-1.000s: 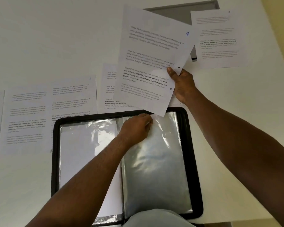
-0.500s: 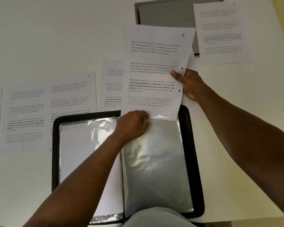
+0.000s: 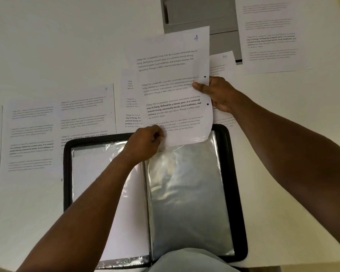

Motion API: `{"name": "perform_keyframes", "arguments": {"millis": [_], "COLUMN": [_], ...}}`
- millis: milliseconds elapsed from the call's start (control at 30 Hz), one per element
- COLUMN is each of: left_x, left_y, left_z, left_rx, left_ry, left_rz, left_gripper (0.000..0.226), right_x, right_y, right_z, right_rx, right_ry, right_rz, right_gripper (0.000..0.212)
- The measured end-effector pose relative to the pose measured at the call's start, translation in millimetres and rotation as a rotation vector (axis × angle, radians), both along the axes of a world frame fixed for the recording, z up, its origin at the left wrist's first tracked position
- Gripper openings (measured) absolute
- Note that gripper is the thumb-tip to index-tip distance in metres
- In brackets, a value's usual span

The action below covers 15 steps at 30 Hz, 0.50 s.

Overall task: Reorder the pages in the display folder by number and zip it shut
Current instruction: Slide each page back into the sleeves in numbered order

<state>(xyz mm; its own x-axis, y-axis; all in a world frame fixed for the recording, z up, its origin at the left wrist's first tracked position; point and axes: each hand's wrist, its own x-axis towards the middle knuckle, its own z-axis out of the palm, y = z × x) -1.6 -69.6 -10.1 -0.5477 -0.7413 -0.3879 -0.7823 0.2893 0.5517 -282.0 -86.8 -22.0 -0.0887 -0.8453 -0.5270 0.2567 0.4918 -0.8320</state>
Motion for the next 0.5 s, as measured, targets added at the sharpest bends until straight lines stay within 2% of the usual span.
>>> {"name": "perform_keyframes", "arguments": {"millis": [67,100,167,233,367,500], "left_x": [-7,-10,-18,-22,-14,-2], "left_y": [3,7,10,13,7,-2], "left_z": [0,0,-4,-6,-4,0], "left_rx": [0.043,0.052,0.071,0.088,-0.01,-0.029], "left_ry": [-0.009,-0.014,-0.029,-0.072,-0.18,-0.214], "left_rz": [-0.014,-0.031,-0.054,-0.08,-0.151,-0.134], "left_gripper": [0.01,0.012,0.027,0.04,0.023,0.013], "right_x": [-2,-3,-7,-10,-13,-12], "right_y": [-3,-3,-5,-7,-10,-11], "right_z": [0,0,-2,-4,-4,-4], "right_rx": [0.003,0.01,0.027,0.037,0.029,0.02], "right_ry": [-0.001,0.004,0.02,0.026,0.024,0.027], "right_rz": [-0.004,-0.007,-0.013,-0.024,-0.034,-0.012], "right_gripper": [0.024,0.032,0.054,0.064,0.063,0.05]}}
